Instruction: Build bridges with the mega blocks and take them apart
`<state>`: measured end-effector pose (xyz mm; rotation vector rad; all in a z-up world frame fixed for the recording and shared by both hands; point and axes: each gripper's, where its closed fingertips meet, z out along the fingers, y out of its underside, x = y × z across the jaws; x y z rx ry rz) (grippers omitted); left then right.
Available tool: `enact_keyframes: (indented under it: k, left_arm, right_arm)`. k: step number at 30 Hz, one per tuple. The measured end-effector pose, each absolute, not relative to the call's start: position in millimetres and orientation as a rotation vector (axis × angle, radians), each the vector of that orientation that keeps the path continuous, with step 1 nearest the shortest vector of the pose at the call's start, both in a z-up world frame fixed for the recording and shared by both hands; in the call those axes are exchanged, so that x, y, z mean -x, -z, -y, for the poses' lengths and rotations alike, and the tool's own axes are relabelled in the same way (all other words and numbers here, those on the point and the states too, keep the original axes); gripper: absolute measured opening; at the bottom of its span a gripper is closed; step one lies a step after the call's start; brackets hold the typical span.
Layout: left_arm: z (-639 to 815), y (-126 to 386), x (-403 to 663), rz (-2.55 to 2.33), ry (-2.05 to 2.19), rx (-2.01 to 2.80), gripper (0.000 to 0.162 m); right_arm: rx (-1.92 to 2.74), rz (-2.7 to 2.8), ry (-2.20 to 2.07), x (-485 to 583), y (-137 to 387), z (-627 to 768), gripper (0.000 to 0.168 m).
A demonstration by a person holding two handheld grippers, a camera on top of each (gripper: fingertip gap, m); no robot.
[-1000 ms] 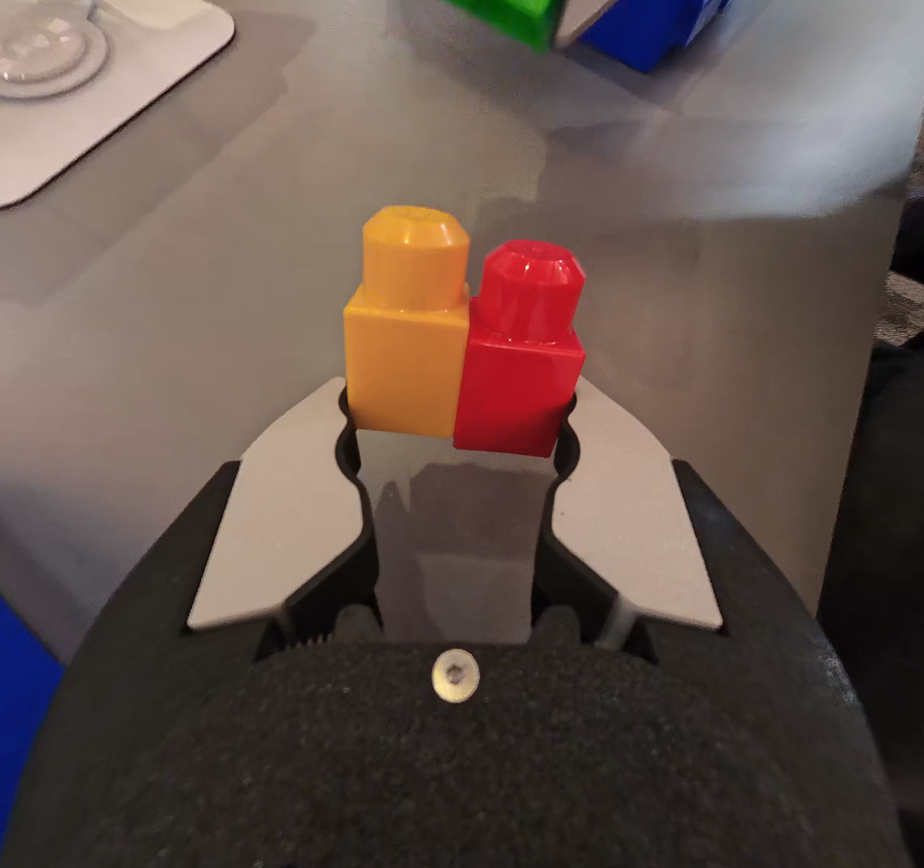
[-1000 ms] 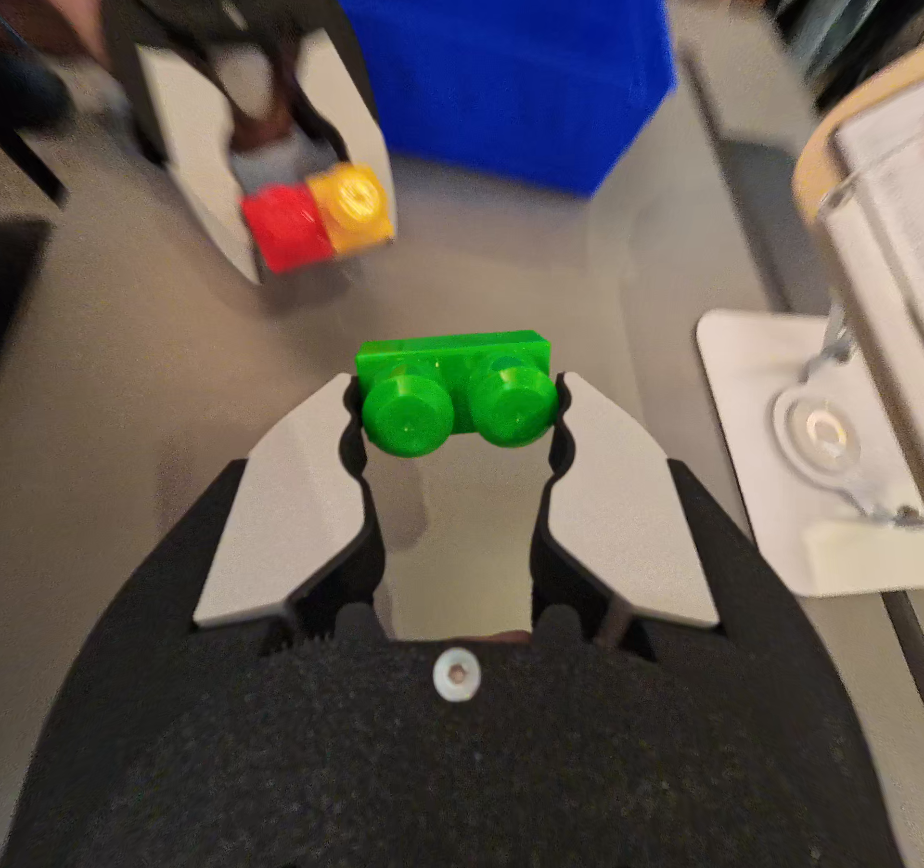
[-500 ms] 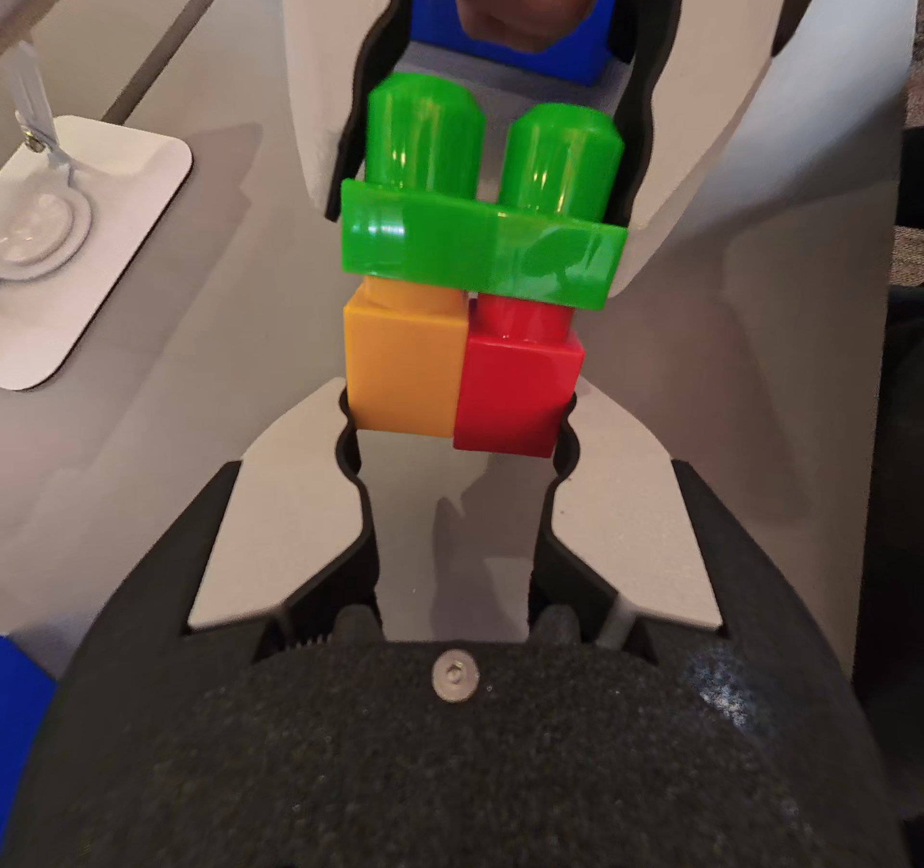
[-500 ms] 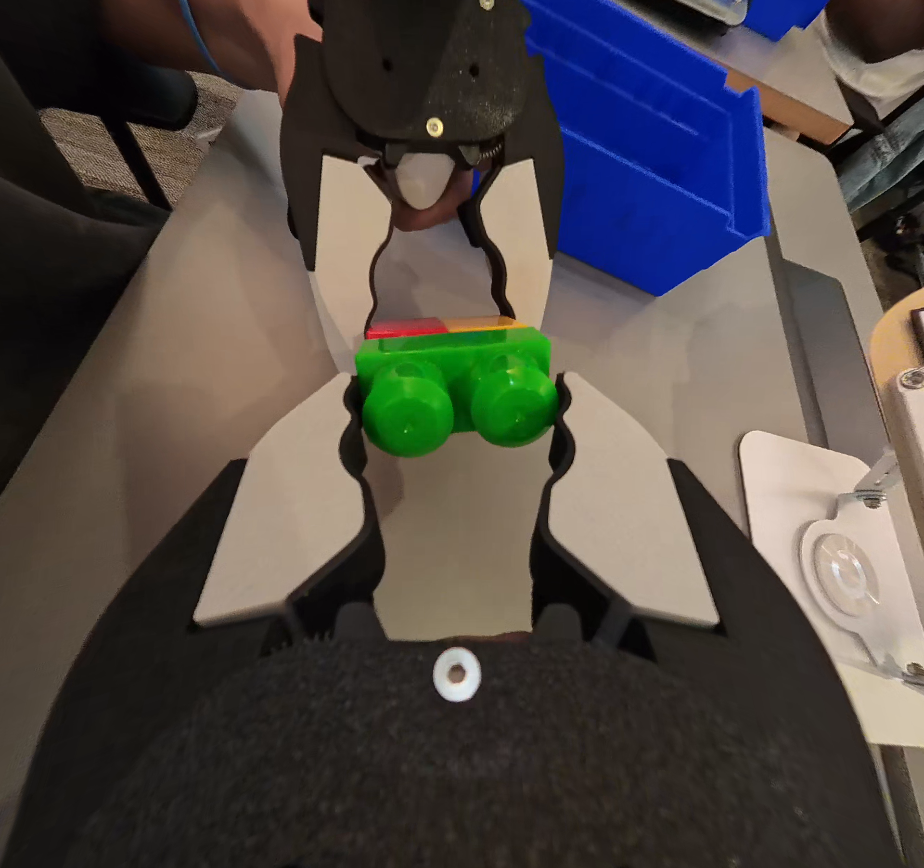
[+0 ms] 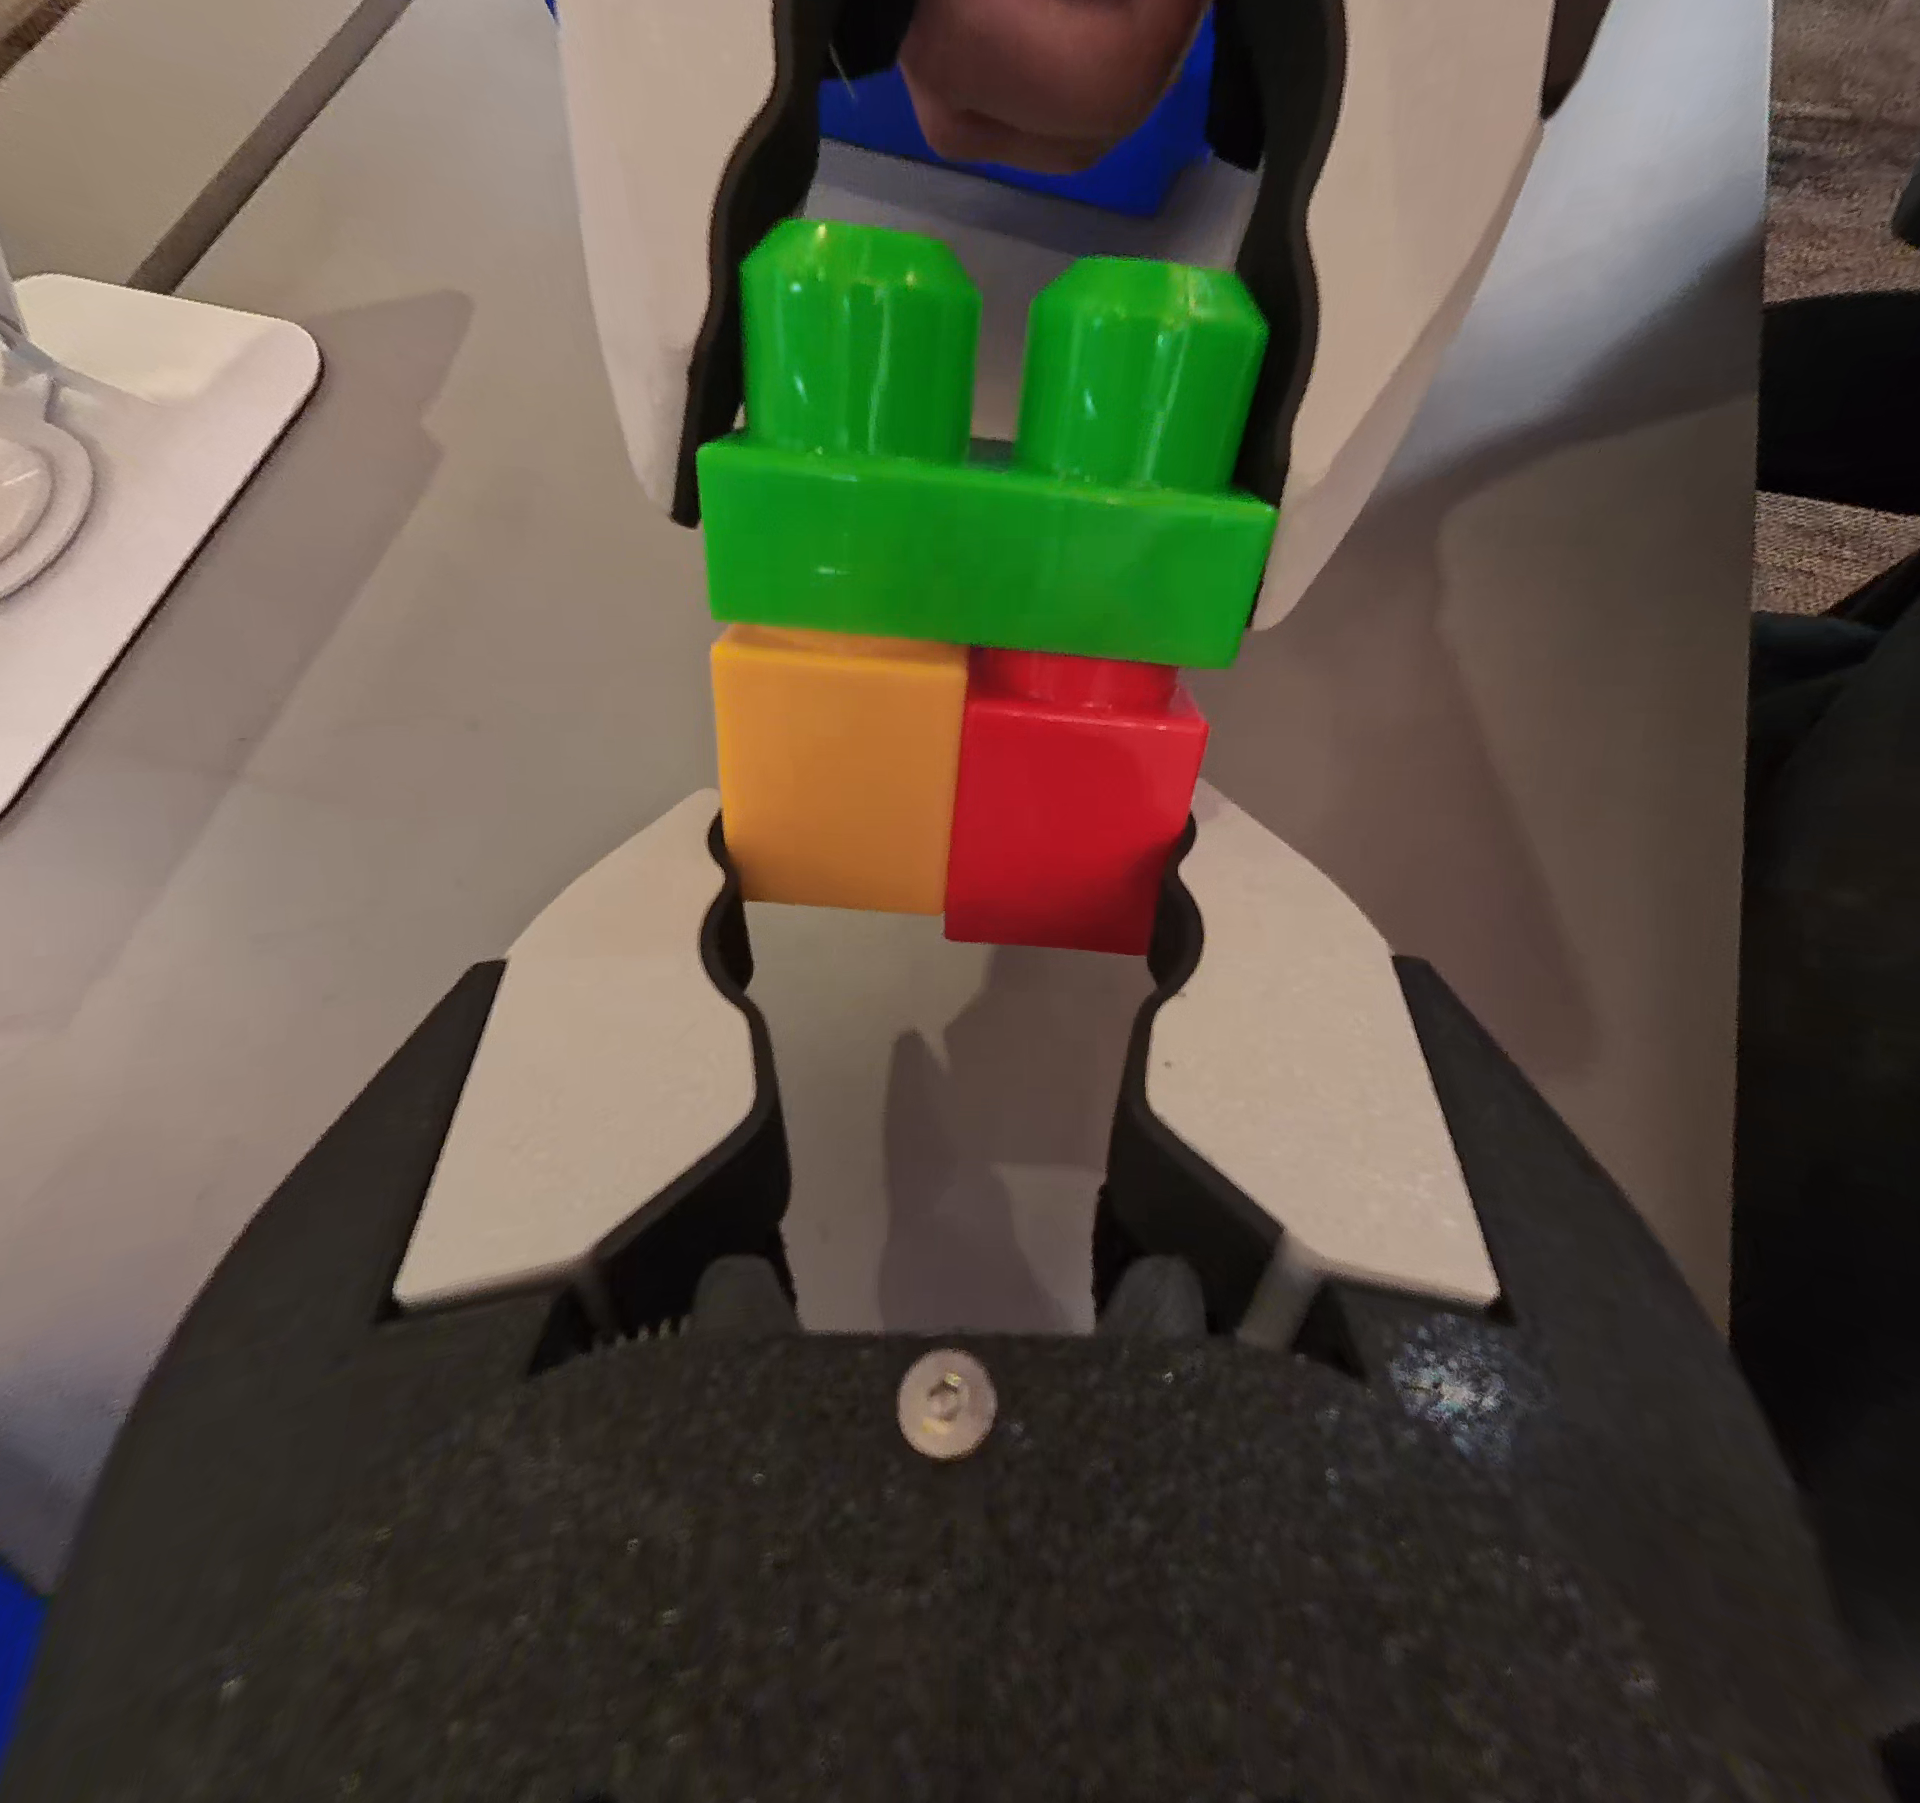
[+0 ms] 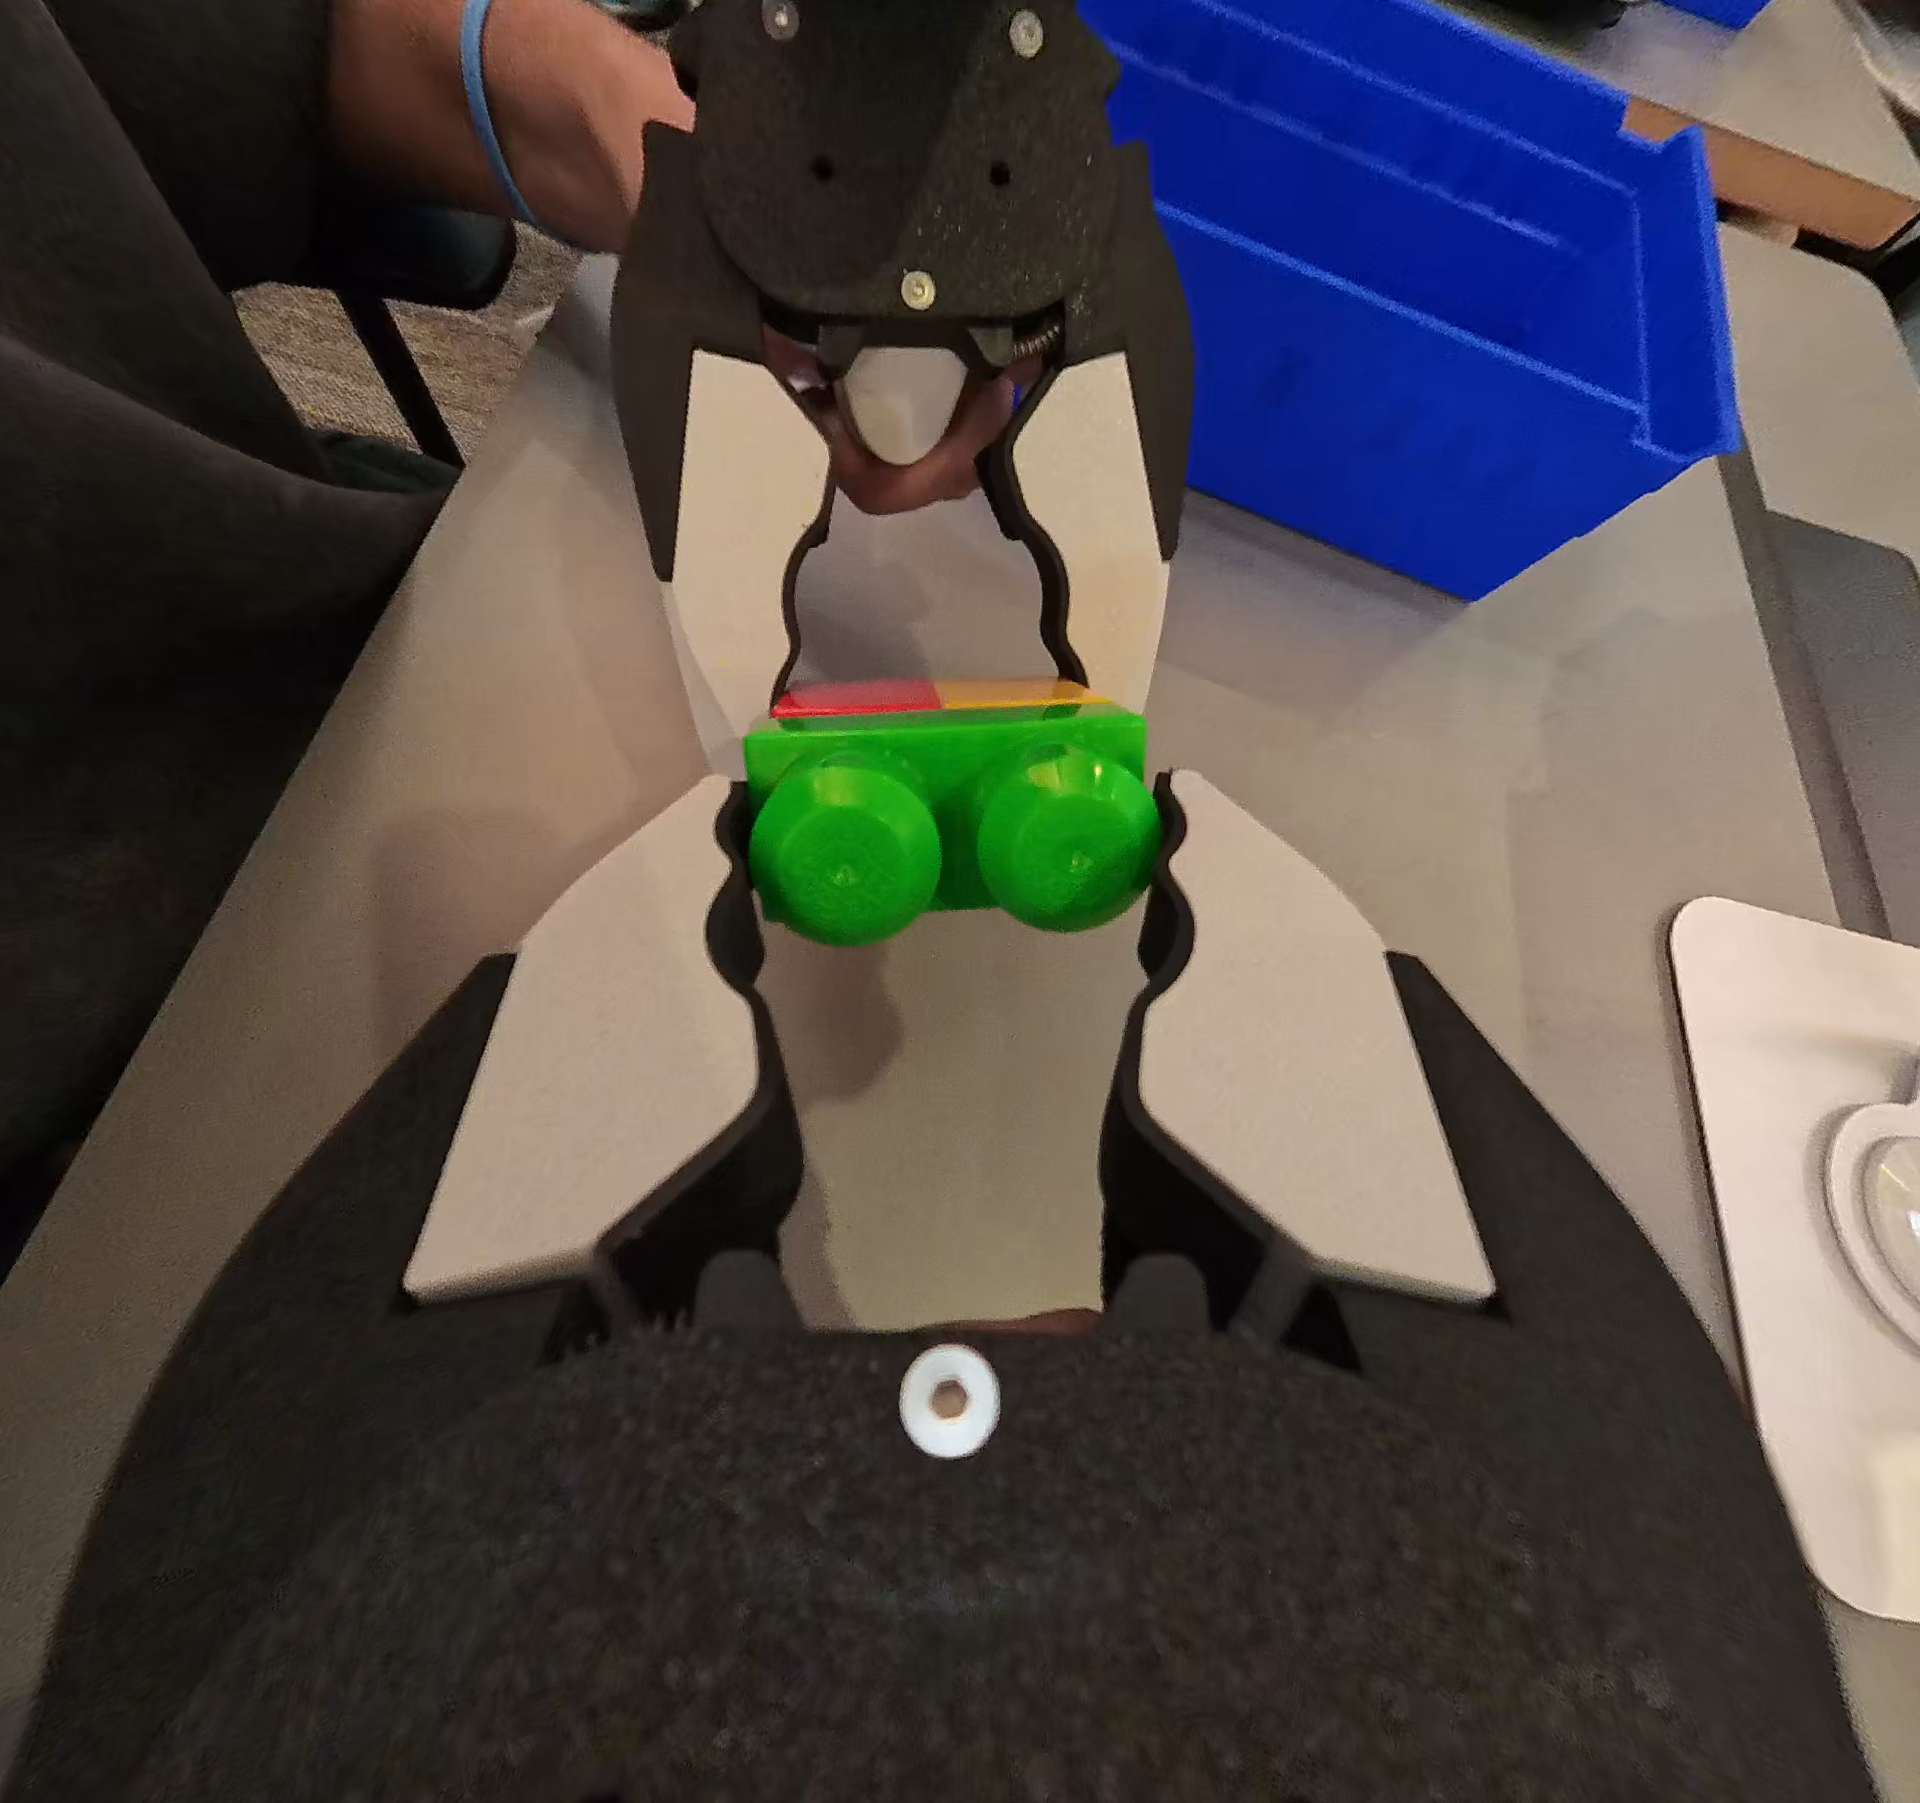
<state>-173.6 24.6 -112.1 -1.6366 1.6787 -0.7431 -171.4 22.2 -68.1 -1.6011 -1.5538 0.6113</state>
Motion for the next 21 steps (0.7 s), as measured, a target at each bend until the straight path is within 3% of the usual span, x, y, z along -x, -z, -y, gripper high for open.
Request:
enact_keyframes:
  k: [21]
  left_arm:
    - [-11, 111, 176, -1.655, 0.837, 1.644, 0.076]
  right_arm:
    - [1.536, 1.514, -0.703, 179, 66, -11, 0.071]
